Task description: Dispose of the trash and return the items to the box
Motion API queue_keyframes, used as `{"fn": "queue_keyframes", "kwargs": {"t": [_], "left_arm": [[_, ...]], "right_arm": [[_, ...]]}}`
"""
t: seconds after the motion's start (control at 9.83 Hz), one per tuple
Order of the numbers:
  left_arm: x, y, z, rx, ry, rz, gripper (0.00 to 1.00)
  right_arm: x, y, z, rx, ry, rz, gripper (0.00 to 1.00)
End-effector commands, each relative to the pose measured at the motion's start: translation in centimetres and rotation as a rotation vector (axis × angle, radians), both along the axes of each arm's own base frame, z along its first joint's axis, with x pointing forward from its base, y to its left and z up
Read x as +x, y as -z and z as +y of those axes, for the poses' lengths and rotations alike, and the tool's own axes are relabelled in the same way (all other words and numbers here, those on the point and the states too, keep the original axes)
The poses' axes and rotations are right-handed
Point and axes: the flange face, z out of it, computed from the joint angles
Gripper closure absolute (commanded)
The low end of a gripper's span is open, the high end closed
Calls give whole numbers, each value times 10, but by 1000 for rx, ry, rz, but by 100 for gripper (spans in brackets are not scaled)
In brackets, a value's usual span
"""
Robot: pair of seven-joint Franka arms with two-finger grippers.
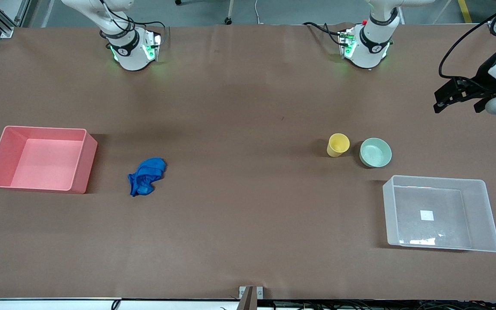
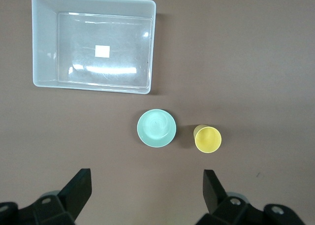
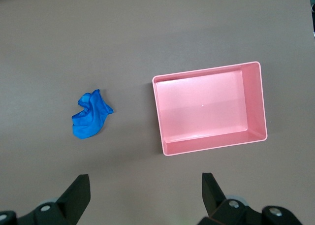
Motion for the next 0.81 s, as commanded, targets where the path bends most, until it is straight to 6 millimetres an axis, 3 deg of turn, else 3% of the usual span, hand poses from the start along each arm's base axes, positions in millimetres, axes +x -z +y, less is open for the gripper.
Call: {"fn": "queue_keyframes", "kwargs": {"t": [0.0,0.51,0.61,0.71], "left_arm": [[-1,18,0,-10,11,24,0],[0,32,8,-3,-19,62,2],[1,48,18,-2,-36,74,2],[3,79,27,-3,-36,79,2]], "right_arm": [[-1,-3,1,-13,-5,3,0],[0,-3,7,-16,-33,4,0],[5,0,13,-31,-131,5,0],[12,9,15,-32,-158,20,0]]}}
